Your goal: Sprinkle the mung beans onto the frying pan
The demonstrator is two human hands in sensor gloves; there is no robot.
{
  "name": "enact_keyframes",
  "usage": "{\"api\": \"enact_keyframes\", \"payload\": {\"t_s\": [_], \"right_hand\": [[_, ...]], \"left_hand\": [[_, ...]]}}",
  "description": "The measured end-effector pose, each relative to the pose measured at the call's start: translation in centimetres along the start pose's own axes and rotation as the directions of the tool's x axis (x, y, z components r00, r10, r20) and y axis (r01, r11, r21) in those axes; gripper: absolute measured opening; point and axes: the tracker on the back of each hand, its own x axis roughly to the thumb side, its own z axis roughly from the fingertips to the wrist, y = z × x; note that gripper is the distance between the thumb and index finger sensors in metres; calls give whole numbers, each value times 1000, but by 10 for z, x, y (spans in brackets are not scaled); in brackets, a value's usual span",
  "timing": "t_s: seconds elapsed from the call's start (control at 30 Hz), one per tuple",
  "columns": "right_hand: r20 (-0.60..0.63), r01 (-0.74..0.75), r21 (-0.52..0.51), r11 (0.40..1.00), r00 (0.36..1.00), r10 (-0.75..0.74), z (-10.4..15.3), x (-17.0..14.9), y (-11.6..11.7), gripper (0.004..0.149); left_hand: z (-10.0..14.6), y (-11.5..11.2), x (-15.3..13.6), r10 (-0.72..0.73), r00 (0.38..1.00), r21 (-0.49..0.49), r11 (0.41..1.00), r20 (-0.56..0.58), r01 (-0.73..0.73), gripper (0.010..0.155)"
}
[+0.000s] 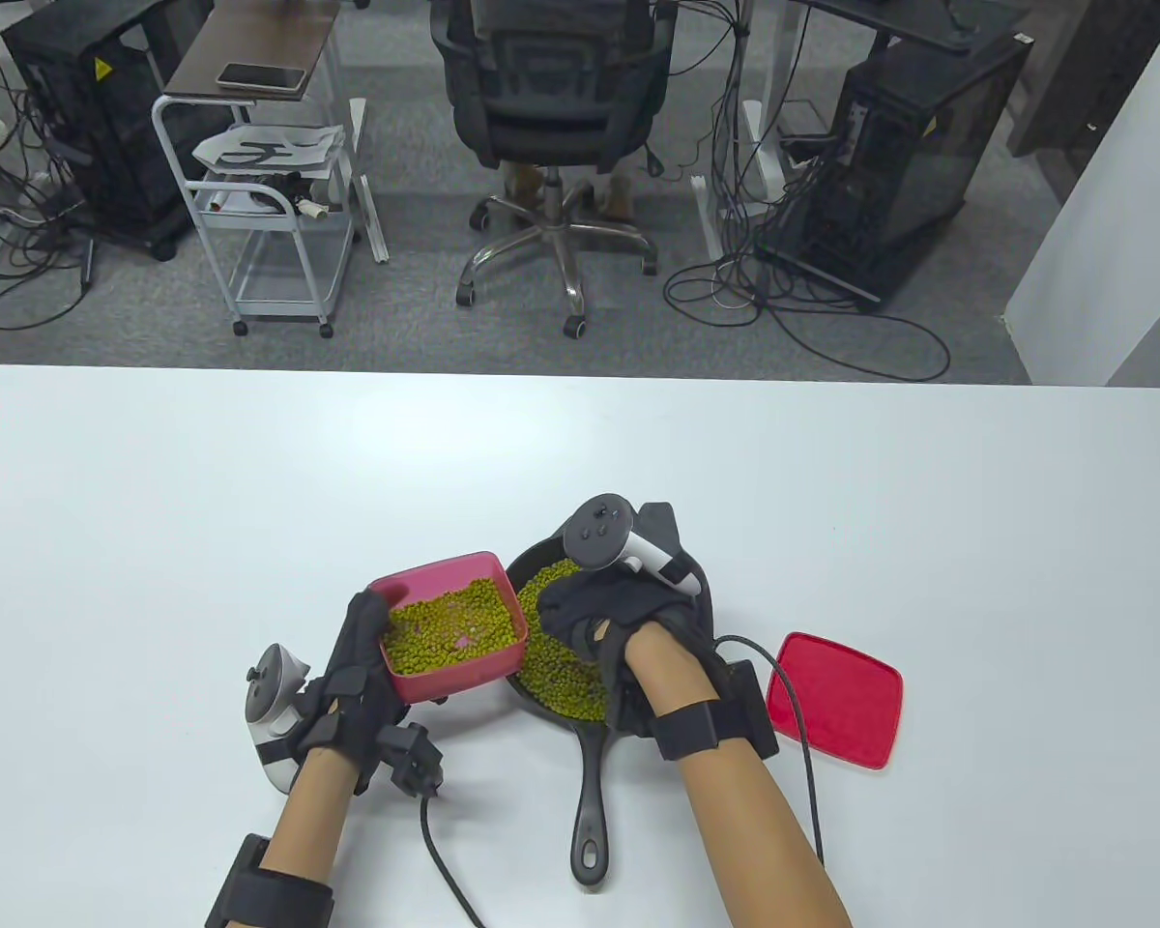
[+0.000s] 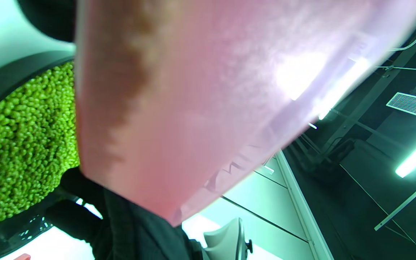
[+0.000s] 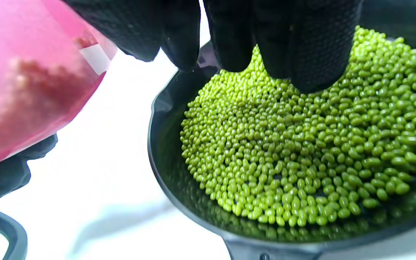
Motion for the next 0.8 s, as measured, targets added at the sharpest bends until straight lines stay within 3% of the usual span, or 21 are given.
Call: {"api": "enact_keyframes", "payload": {"t_s": [0.17,0.37,0.8], "right_hand": [[-5,62,109,992,998,-62,-1,-8,4,67],[-2,122,116,986,992,-122,2,-13,1,63],[48,284,7,959,958,-284,43,-61,-38,61]], "left_hand": [[0,0,0,-1,1000,0,1000,0,1,79],[0,0,0,-4,1000,0,1000,-2,4,79],[0,0,-1,-19,1000,-18,1000,-20,19,79]]}}
